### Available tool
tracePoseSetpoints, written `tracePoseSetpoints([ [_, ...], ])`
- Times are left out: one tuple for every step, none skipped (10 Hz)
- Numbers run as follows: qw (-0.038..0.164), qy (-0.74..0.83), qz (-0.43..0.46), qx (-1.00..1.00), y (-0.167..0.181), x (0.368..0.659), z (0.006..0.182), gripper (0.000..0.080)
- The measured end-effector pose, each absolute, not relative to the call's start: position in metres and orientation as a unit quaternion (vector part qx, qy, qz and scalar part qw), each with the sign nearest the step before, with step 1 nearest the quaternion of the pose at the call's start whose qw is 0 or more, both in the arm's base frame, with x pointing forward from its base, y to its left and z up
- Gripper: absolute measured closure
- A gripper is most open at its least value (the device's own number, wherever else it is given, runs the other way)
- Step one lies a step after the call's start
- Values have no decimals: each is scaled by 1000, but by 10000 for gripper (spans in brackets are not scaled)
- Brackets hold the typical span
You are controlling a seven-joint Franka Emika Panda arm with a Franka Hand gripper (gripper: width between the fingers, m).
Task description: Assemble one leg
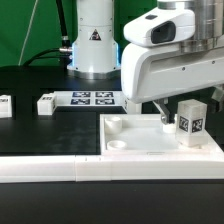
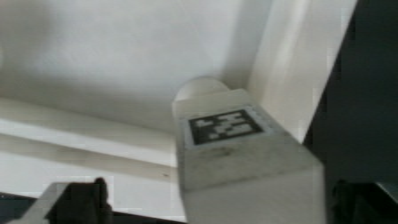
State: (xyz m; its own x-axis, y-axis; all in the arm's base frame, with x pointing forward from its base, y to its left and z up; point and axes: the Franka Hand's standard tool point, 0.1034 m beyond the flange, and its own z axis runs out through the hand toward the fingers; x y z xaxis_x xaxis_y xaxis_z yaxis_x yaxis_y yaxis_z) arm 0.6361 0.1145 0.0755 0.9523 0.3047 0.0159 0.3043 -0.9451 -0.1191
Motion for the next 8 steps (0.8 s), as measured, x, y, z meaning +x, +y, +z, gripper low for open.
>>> tracePoseSetpoints([
  [60,-154,2,-986,115,636,75,261],
  [60,-154,2,-986,115,636,75,397],
  [60,-154,2,-986,114,636,75,397],
  [60,-152,2,-986,114,636,75,509],
  [60,-136,3,-989,114,636,75,509],
  [60,-136,3,-989,114,636,75,509],
  [62,-116,3,-991,115,636,75,509],
  [65,-23,4,-998,114,636,74,509],
])
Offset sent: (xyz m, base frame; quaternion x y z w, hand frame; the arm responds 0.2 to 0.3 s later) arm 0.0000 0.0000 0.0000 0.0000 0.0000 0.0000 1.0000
